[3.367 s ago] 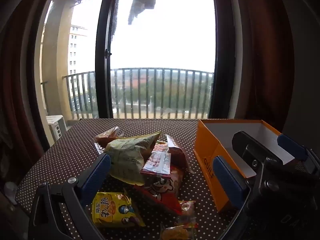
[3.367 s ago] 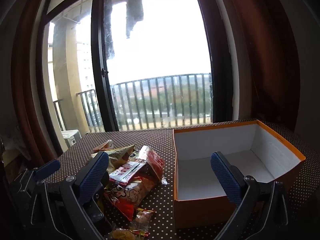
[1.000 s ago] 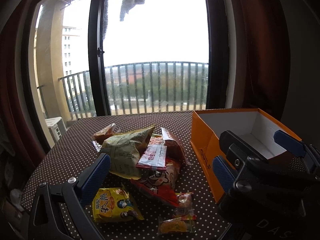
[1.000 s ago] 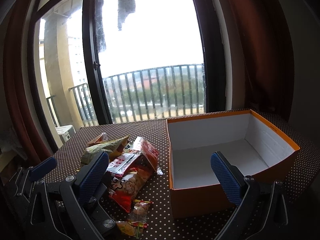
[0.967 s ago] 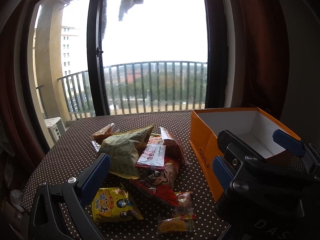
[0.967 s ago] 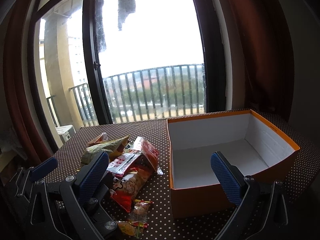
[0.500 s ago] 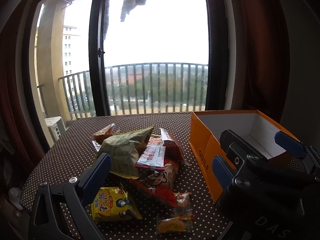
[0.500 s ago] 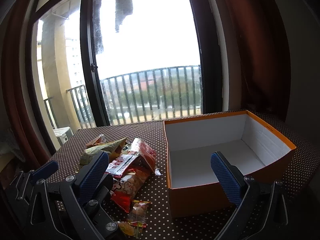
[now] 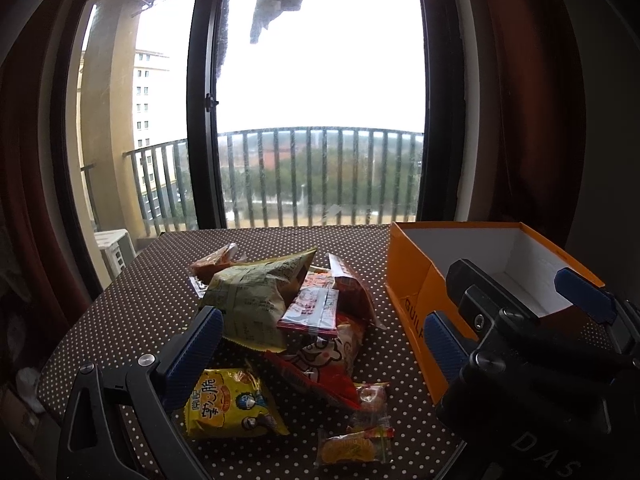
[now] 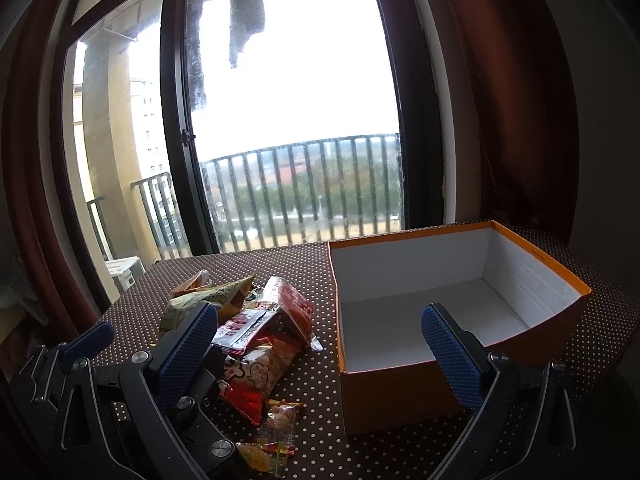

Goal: Organize snacks

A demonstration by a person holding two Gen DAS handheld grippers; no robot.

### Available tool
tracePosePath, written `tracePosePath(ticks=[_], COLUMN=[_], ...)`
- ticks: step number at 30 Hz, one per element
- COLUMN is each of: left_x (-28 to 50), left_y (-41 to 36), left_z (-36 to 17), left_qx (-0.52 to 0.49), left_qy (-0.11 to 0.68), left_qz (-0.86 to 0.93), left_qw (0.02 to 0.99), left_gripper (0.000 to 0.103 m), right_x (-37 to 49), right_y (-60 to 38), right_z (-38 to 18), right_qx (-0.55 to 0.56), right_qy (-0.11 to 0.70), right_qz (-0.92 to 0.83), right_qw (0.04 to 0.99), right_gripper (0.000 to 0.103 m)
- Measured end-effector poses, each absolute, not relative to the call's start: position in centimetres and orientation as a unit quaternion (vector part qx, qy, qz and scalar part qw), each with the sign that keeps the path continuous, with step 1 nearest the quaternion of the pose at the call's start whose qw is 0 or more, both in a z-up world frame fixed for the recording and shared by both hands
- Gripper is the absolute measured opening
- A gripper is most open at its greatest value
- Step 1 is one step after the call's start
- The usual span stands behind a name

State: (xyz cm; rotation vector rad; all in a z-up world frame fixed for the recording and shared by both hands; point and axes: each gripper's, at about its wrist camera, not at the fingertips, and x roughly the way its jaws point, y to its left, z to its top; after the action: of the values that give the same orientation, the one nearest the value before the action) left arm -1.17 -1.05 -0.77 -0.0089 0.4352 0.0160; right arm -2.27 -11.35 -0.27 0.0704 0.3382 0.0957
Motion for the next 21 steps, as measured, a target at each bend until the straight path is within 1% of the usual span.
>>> tracePosePath(ticks=[7,14,21], left_x=[-1.3,-2.3,-2.4], left_y=[-0.3,0.4,1.3], left_z=[-3.0,-5.2,-7.8], left_qx=[0.001,0.009,0.007], left_qy=[0.23,0.216,0.247], left_qz=[0.014,0.025,0.022], left_qw=[0.973,0.976,0.969], left_gripper=[0.101,0.101,0.101], right_x=[-1.9,-2.1,-1.8], right_y=[-10.4,-9.2,-8.4], right_z=[-2.6,-4.8,-7.8], right_qx=[0.041,0.033,0.042], right_qy=[0.182,0.177,0.193], right_qz=[0.063,0.063,0.067], right_qw=[0.98,0.982,0.978], right_gripper=[0.103,0.103,0.103])
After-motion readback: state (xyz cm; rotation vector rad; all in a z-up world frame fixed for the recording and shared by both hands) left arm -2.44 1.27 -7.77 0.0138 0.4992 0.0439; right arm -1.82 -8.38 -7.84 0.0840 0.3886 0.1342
